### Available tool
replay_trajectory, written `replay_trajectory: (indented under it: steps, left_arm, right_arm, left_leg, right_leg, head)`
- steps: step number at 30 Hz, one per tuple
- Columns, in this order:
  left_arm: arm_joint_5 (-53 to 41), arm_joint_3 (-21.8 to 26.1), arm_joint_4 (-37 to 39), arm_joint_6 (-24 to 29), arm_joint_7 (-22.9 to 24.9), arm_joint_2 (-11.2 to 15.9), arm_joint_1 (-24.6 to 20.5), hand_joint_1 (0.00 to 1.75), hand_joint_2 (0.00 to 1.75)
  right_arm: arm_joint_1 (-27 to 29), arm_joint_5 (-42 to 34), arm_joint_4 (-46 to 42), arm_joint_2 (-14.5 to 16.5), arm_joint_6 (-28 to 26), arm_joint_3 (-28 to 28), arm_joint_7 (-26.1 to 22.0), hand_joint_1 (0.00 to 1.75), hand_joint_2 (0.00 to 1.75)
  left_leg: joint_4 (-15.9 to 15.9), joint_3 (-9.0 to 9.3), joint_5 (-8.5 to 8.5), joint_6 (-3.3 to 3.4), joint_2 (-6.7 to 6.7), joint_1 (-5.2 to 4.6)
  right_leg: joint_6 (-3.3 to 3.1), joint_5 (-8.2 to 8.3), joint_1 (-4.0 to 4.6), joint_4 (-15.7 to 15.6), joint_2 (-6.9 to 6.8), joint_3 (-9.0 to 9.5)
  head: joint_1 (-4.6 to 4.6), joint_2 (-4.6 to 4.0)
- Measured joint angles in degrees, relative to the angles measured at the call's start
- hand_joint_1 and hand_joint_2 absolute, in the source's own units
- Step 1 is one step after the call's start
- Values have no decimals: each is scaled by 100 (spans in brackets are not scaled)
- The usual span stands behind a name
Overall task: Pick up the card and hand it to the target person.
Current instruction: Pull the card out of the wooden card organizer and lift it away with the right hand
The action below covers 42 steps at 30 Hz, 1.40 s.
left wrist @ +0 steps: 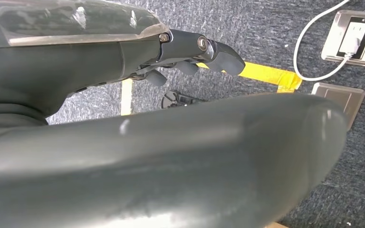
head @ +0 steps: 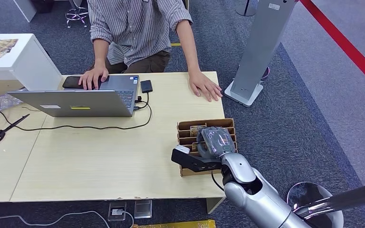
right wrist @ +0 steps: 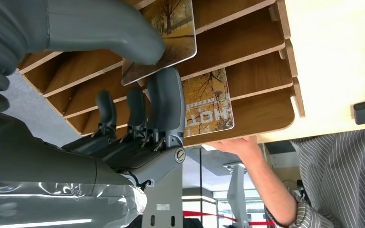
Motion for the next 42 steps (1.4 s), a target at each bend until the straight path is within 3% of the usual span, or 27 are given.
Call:
replay_trajectory:
  steps: [6,11,16,21,25,30,42]
  left_arm:
    - [17,0,0,8,-2,0,0,0,0]
    - [38,0,0,17,-2,0,0,0,0]
    - [45,1,0,17,-2,0,0,0,0]
    - [49,0,0,17,-2,0,0,0,0]
    - [50,0,0,19,-2,0,0,0,0]
    - [50,0,0,20,-2,0,0,0,0]
    - [-13,-2,0,54,-192,2,0,0,0]
  right_arm:
    - [1,-32,-1,0,32,7,-1,110,175]
    - [34,-91,-1,0,102,43,-2,120,175]
    - [53,-103,-1,0,113,68,-12,110,175]
    - [62,-123,2,0,107,79,-49,130,175]
    - [62,-126,3,2,89,83,-64,159,175]
    - [63,-127,6,2,85,85,-69,175,175]
    - [51,-73,-40,-2,-146,64,-113,175,175]
  left_leg:
    - [0,0,0,0,0,0]
    - [0,0,0,0,0,0]
    - [0,0,0,0,0,0]
    - [0,0,0,0,0,0]
    - [0,0,0,0,0,0]
    - [0,0,0,0,0,0]
    - [0,0,0,0,0,0]
  right_leg:
    - [0,0,0,0,0,0]
    - [0,0,0,0,0,-1]
    - [0,0,0,0,0,-1]
    - [0,0,0,0,0,-1]
    - [0,0,0,0,0,-1]
    - [0,0,0,0,0,0]
    - [0,0,0,0,0,0]
  head:
    - [-2,-1]
    - [-2,-1]
    - [-1,-1]
    - [-1,1]
    - [-2,-1]
    - [-2,-1]
    - [-3,-1]
